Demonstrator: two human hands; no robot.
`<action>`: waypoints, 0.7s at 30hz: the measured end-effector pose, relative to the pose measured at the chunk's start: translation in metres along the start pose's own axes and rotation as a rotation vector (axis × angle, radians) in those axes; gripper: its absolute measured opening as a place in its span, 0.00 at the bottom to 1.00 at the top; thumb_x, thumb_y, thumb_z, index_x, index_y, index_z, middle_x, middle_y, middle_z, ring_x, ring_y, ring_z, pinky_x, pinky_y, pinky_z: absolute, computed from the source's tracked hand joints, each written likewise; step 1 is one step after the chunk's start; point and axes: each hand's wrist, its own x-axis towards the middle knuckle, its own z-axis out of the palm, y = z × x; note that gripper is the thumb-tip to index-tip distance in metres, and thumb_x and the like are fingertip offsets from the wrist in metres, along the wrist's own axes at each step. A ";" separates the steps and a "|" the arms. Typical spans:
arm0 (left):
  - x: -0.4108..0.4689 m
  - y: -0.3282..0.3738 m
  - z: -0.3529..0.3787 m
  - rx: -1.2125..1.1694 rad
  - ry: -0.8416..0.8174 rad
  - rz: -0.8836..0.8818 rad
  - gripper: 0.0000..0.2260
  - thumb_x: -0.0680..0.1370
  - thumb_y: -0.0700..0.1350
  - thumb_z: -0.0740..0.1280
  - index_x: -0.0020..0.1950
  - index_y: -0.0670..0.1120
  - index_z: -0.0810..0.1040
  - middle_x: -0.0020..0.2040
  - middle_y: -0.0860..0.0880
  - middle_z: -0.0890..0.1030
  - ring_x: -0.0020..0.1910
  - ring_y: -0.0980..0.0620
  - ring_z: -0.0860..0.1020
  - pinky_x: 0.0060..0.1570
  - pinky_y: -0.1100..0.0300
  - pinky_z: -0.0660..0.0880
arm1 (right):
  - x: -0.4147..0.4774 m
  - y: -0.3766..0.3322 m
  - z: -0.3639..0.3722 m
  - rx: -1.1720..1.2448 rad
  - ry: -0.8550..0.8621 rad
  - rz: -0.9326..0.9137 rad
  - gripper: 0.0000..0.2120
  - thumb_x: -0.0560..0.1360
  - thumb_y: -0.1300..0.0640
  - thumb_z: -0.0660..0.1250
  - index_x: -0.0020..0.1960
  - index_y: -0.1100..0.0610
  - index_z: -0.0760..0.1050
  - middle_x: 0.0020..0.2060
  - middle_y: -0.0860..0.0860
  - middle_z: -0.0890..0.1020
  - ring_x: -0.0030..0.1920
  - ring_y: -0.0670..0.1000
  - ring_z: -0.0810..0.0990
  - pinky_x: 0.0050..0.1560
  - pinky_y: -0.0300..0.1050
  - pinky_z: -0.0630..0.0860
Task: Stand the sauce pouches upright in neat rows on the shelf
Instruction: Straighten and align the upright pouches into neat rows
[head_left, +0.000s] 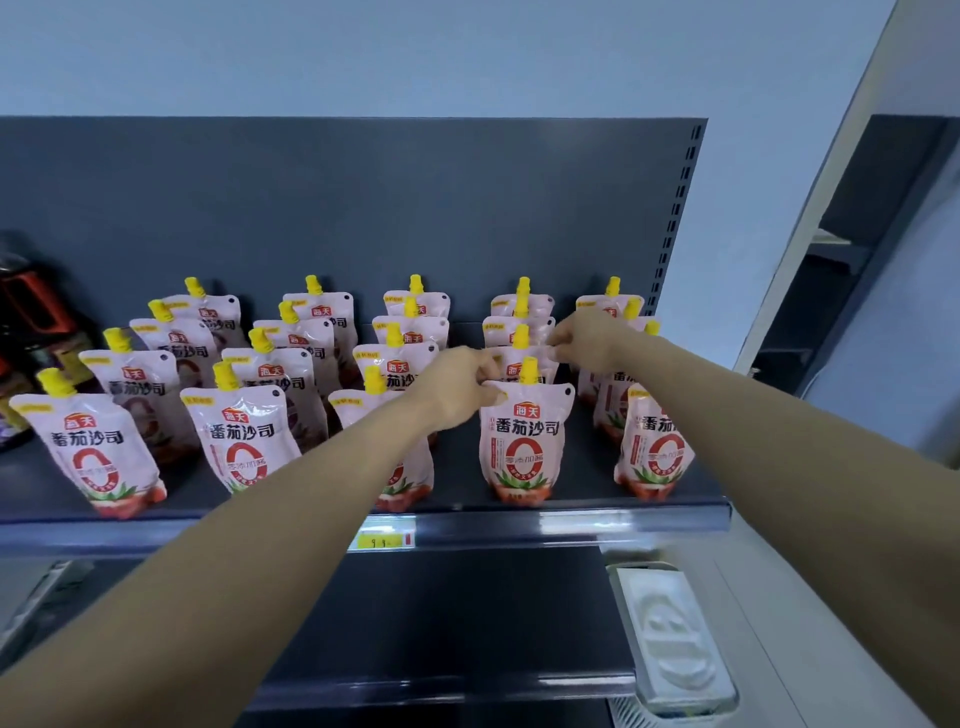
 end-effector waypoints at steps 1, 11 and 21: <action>0.002 0.000 0.002 -0.005 0.012 -0.002 0.07 0.74 0.41 0.69 0.47 0.38 0.81 0.43 0.44 0.81 0.44 0.47 0.77 0.47 0.55 0.73 | 0.004 0.000 0.002 -0.034 0.001 -0.008 0.16 0.80 0.56 0.58 0.36 0.58 0.75 0.36 0.54 0.76 0.45 0.58 0.75 0.41 0.45 0.72; 0.007 0.002 0.006 0.031 0.039 -0.021 0.05 0.74 0.40 0.69 0.39 0.40 0.81 0.37 0.48 0.79 0.39 0.52 0.75 0.47 0.57 0.72 | 0.013 0.004 0.005 -0.074 0.011 -0.040 0.20 0.79 0.59 0.58 0.28 0.56 0.64 0.28 0.50 0.65 0.36 0.52 0.68 0.35 0.44 0.64; 0.016 0.025 -0.001 0.070 0.058 0.027 0.09 0.73 0.42 0.69 0.53 0.43 0.78 0.52 0.45 0.81 0.51 0.47 0.79 0.55 0.52 0.76 | -0.025 0.064 -0.062 0.087 0.251 -0.003 0.17 0.76 0.47 0.64 0.39 0.59 0.80 0.34 0.52 0.80 0.40 0.54 0.76 0.39 0.42 0.70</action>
